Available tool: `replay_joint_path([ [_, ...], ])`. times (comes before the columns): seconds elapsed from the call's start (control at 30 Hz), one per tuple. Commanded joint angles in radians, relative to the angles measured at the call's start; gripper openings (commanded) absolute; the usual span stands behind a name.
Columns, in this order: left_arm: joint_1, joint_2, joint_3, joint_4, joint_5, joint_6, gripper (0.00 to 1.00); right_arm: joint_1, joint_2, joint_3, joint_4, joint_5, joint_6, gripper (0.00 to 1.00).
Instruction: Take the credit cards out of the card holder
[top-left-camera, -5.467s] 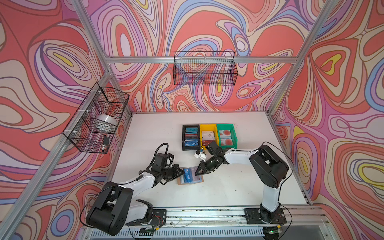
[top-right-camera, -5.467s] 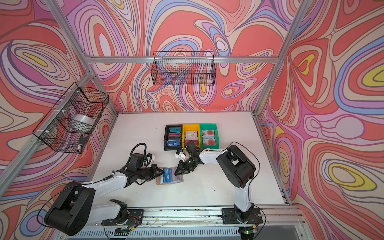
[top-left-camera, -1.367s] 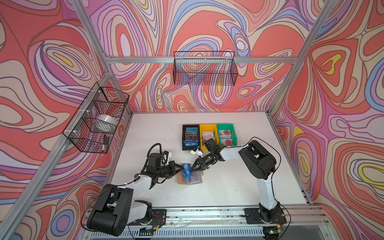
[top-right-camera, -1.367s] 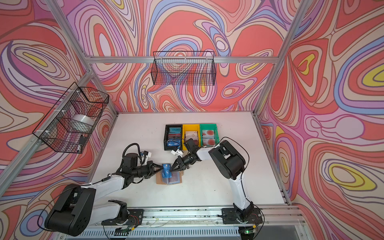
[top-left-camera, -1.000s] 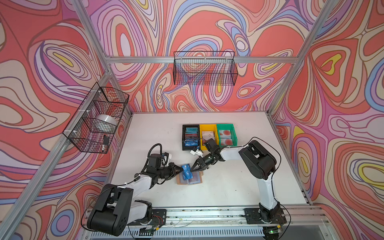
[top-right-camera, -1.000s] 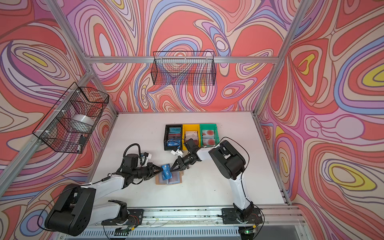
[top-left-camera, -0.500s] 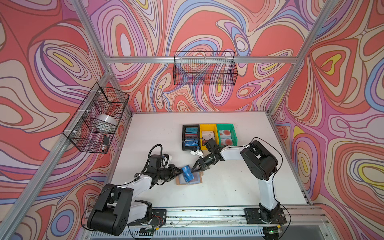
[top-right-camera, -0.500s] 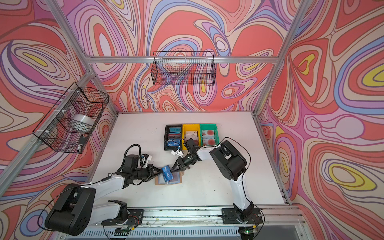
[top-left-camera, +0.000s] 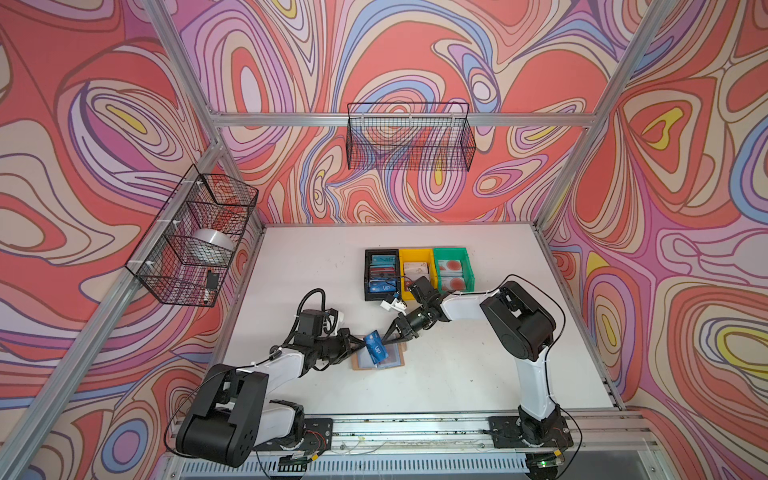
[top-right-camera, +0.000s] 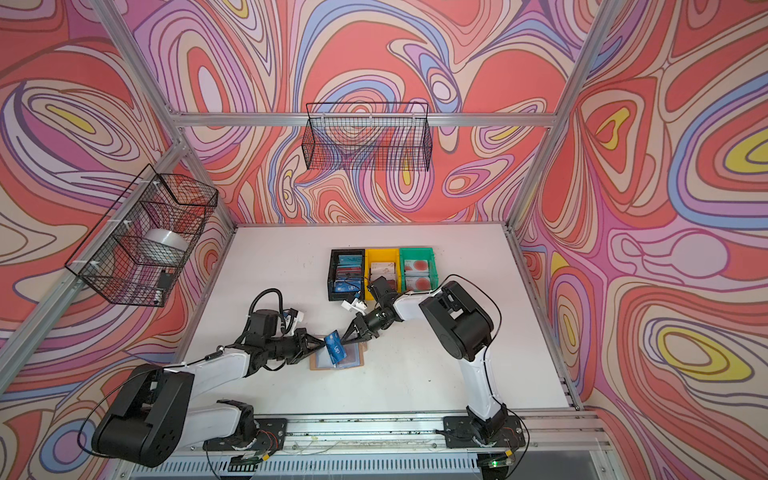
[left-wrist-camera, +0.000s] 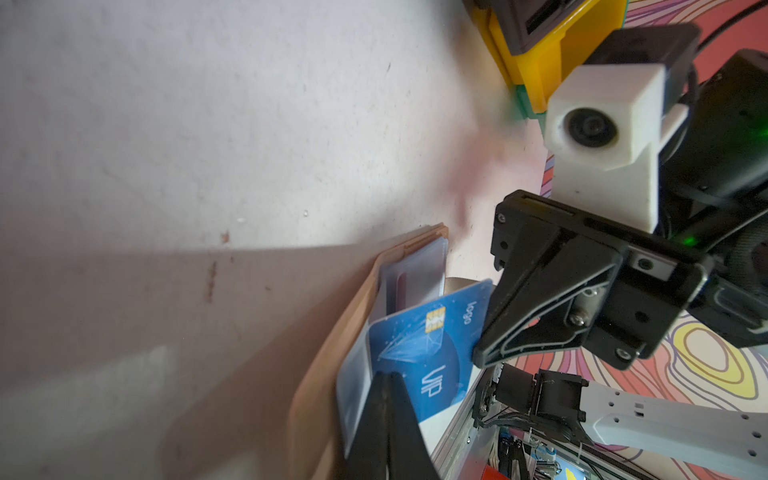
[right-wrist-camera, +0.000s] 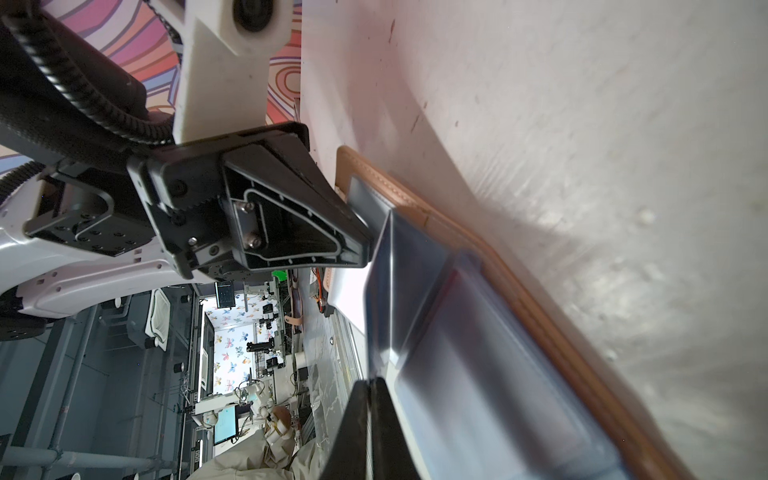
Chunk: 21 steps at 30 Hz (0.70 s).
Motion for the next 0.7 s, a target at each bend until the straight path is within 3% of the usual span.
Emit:
replay_joint_path([
  [0.0,-0.001,0.008,-0.006,0.022,0.001,0.000,0.05,0.007,-0.009,0.007,0.018,-0.009,0.000,0.08],
  [0.67,-0.001,0.052,-0.023,0.067,0.004,-0.002,0.05,0.014,0.031,0.003,-0.020,0.042,-0.024,0.04],
])
